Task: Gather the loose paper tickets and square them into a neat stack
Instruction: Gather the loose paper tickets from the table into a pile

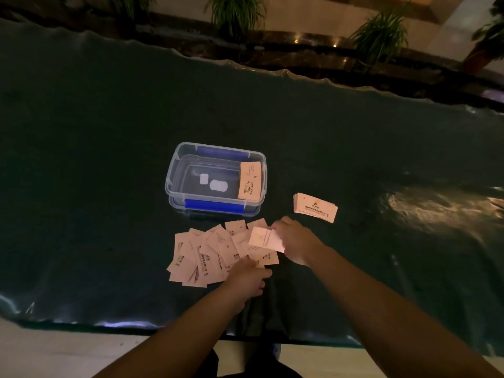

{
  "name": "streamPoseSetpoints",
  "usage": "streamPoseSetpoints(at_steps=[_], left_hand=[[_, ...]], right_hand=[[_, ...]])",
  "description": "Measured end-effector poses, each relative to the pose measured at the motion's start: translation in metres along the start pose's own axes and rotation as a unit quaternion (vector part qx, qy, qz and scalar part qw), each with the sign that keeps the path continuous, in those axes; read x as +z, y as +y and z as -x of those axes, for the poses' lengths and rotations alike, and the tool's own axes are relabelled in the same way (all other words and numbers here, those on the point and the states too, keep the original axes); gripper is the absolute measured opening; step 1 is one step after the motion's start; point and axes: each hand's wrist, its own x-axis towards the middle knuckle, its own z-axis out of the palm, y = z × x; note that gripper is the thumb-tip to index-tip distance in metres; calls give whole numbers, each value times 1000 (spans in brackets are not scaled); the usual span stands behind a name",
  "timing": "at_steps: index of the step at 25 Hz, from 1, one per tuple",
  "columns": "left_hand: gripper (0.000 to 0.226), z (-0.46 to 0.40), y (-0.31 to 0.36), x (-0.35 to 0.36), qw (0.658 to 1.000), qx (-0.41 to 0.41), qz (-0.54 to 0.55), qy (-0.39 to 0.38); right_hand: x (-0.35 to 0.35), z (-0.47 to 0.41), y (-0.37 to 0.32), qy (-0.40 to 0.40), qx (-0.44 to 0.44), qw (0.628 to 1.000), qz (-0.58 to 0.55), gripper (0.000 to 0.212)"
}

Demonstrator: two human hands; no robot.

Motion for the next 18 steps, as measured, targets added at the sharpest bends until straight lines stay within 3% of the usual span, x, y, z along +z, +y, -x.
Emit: streamPoseSetpoints(at_steps=[5,10,13,18], left_hand=[[61,1,-7,4,998,-30,50,-31],[54,-1,-10,3,997,-22,59,-42],[46,1,-8,5,998,-20,47,-44],[61,-1,-2,6,1000,9,-15,-11]], right_hand=[[0,-13,-12,-62,-75,993,60,79],[4,-9,-14,-66,-67,994,62,87],[5,-1,-5,-68,-38,997,10,80],[18,17,16,-35,72,984,-160,54]])
